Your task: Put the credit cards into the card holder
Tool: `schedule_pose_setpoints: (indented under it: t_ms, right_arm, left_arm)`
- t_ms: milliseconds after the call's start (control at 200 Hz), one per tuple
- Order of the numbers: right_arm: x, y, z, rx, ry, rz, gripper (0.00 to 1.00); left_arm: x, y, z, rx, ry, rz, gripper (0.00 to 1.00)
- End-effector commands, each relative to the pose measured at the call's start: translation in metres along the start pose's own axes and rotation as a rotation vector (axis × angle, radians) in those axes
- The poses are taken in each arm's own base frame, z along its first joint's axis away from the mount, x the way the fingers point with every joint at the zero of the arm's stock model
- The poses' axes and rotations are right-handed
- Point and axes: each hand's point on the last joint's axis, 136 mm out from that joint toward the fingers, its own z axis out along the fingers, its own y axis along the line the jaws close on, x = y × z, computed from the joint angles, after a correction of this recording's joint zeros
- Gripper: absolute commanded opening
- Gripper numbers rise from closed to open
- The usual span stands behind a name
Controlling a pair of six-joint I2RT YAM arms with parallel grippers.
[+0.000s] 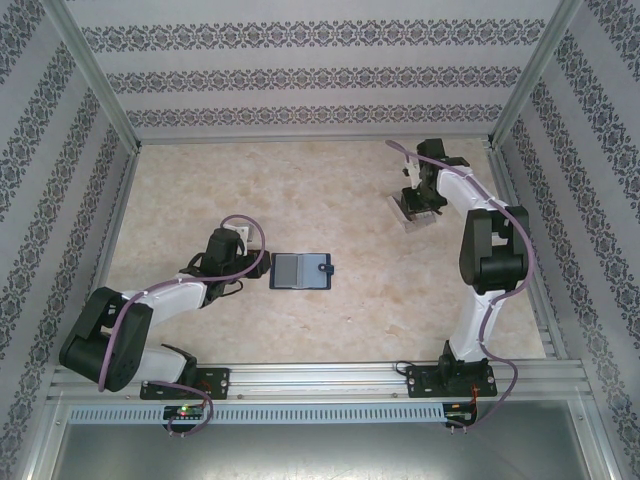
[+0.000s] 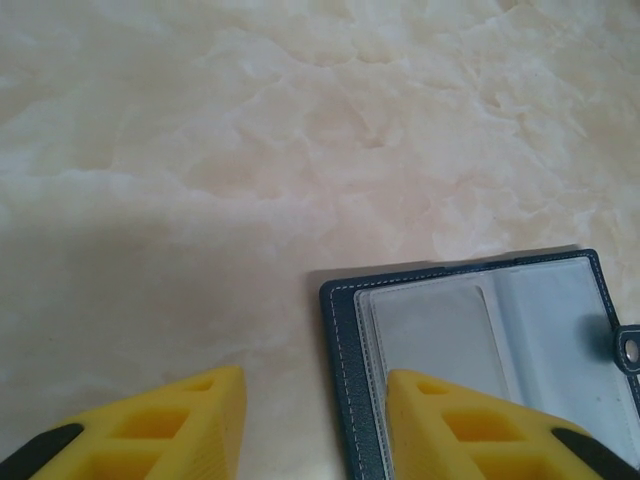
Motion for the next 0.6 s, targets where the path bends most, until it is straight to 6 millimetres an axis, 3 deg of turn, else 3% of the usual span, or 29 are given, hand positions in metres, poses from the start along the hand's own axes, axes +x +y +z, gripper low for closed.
schedule_pose_setpoints:
  t_ms: [0, 215, 450, 595]
  right_arm:
    - [0.014, -0.005, 0.012, 0.001, 0.056, -0.025, 0.39]
    - [0.0, -0.01, 0.001, 0.169, -0.037, -0.123, 0.49]
    - [-0.016, -0.013, -0.025, 0.218, -0.164, -0.106, 0.49]
    - [-0.013, -0.016, -0.028, 0.237, -0.156, -0.107, 0.47]
  left_arm:
    - [-0.002, -0.002, 0.003, -0.011, 0.005, 0.027, 0.42]
    - [-0.002, -0.004, 0.005, -0.004, 0.017, 0.026, 0.42]
    - [0.0, -0.005, 0.005, -0.008, 0.034, 0.026, 0.42]
    - [-0.001, -0.007, 0.005, 0.01, 0.027, 0.025, 0.42]
